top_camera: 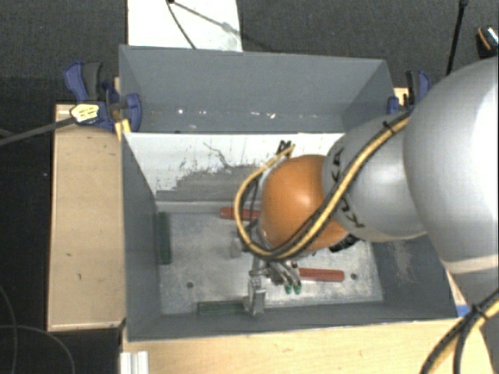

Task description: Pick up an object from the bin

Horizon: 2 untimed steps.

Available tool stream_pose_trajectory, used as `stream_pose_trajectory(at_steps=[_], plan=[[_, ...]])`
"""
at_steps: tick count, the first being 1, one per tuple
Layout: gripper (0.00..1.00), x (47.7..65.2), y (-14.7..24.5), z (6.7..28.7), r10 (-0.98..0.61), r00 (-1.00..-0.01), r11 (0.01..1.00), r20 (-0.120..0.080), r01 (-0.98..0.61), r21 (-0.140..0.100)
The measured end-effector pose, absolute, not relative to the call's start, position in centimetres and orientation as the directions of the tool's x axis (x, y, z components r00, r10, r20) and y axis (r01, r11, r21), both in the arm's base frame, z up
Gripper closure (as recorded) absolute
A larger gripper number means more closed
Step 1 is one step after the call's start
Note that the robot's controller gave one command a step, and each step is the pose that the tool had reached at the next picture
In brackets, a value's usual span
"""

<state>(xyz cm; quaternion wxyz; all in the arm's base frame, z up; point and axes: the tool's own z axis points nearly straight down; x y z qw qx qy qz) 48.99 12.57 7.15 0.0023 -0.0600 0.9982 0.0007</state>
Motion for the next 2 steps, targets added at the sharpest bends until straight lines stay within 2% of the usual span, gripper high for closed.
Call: stream_pose_trajectory(at_steps=[1,2], plan=[[0.00,52.5,6.2,12.5,-0.143,-0.990,0.990,-0.009,-0.143,-0.004],[0.00,53.0,0.4,6.8,-0.213,-0.977,0.977,0.003,-0.213,-0.002]])
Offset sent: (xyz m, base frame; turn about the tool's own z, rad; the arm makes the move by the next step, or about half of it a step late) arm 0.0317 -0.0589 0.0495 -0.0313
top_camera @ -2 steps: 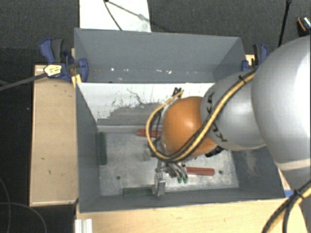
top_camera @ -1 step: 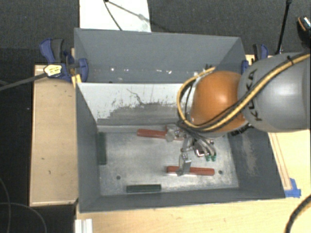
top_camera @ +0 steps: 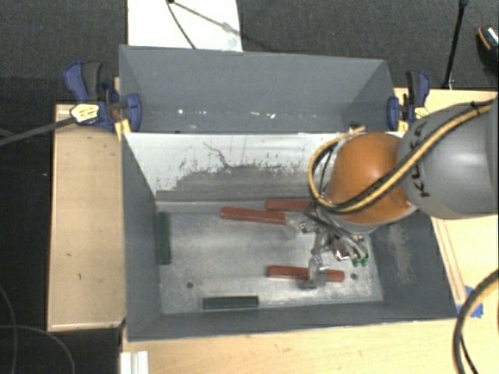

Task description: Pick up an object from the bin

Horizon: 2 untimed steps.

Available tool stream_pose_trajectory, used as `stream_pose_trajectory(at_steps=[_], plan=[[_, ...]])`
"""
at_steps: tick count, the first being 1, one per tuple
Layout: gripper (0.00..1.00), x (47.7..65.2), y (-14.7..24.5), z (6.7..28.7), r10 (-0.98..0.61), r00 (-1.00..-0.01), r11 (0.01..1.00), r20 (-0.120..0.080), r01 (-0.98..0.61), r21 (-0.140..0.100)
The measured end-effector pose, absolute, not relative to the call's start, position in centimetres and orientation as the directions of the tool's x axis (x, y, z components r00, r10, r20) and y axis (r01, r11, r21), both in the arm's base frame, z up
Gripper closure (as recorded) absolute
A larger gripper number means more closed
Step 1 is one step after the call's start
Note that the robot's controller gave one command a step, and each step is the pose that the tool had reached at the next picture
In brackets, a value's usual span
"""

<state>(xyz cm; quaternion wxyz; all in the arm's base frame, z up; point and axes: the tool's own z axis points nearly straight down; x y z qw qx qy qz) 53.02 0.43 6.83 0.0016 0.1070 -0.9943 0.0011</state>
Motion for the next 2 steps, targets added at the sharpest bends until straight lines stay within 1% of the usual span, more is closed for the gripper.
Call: stream_pose_trajectory(at_steps=[1,2], plan=[[0.00,52.3,2.5,13.2,-0.554,-0.833,0.833,-0.006,-0.554,-0.002],[0.00,49.6,1.8,6.8,-0.625,-0.781,0.781,0.002,-0.625,0.003]])
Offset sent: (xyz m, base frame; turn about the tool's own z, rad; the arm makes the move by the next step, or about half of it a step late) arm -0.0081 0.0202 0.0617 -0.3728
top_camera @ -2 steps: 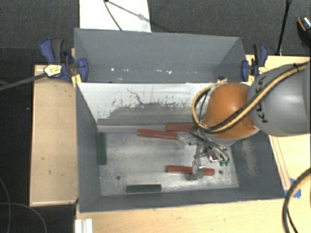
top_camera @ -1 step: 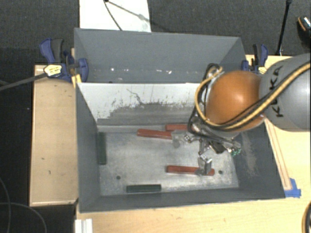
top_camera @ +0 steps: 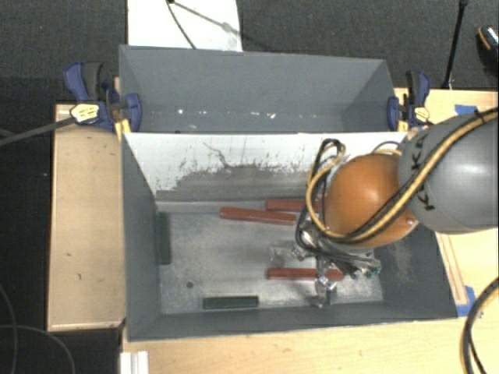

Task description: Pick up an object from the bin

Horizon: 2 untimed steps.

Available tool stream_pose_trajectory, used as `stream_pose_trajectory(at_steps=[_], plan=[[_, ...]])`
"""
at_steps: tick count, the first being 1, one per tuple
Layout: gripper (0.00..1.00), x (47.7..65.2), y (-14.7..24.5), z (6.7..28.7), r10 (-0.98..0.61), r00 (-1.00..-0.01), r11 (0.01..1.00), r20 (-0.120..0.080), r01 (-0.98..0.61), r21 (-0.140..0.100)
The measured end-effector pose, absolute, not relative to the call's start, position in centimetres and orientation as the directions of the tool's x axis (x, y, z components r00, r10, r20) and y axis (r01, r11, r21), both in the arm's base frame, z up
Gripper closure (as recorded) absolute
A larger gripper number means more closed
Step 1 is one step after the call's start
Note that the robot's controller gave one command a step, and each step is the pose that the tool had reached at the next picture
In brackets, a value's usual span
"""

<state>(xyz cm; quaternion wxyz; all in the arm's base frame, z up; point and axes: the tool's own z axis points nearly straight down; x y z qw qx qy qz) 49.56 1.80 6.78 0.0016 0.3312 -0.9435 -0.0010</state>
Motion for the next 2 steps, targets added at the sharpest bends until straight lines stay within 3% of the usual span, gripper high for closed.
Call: stream_pose_trajectory(at_steps=[1,2], plan=[[1.00,49.7,1.8,7.0,-0.619,-0.785,0.785,-0.001,-0.619,0.001],[1.00,53.4,9.0,17.4,-0.755,-0.655,0.655,-0.010,-0.755,-0.005]])
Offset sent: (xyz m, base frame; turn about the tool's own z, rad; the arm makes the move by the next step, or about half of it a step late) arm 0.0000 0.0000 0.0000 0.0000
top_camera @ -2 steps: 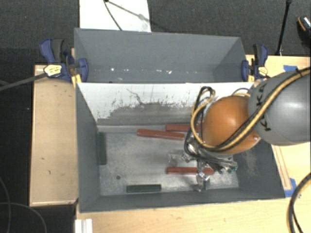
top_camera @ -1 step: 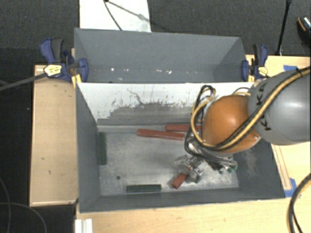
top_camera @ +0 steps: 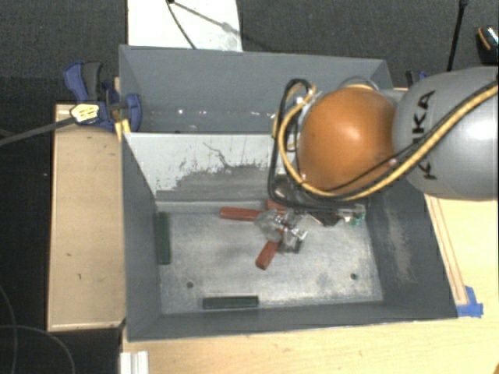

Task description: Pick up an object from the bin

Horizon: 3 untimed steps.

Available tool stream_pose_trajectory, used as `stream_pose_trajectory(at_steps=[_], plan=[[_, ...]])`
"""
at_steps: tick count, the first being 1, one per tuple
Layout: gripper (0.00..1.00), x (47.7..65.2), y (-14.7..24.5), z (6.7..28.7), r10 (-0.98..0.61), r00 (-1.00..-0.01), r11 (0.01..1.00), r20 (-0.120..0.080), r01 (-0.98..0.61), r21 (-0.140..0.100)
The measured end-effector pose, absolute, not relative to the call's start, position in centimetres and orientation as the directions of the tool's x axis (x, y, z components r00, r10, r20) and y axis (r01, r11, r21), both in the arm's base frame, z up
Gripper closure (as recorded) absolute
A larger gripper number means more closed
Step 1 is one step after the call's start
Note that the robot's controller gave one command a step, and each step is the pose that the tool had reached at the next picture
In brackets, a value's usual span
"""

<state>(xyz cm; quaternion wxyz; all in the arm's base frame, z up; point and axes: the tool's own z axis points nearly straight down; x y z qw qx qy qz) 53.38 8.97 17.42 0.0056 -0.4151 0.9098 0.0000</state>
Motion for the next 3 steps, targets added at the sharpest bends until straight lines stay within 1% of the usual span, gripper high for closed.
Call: stream_pose_trajectory(at_steps=[1,2,3], plan=[[1.00,54.4,9.5,25.6,-0.762,-0.648,0.648,-0.010,-0.762,-0.007],[1.00,51.6,10.7,24.4,-0.622,-0.783,0.783,-0.001,-0.622,0.001],[1.00,51.7,10.6,24.5,-0.618,-0.786,0.786,-0.001,-0.618,0.001]])
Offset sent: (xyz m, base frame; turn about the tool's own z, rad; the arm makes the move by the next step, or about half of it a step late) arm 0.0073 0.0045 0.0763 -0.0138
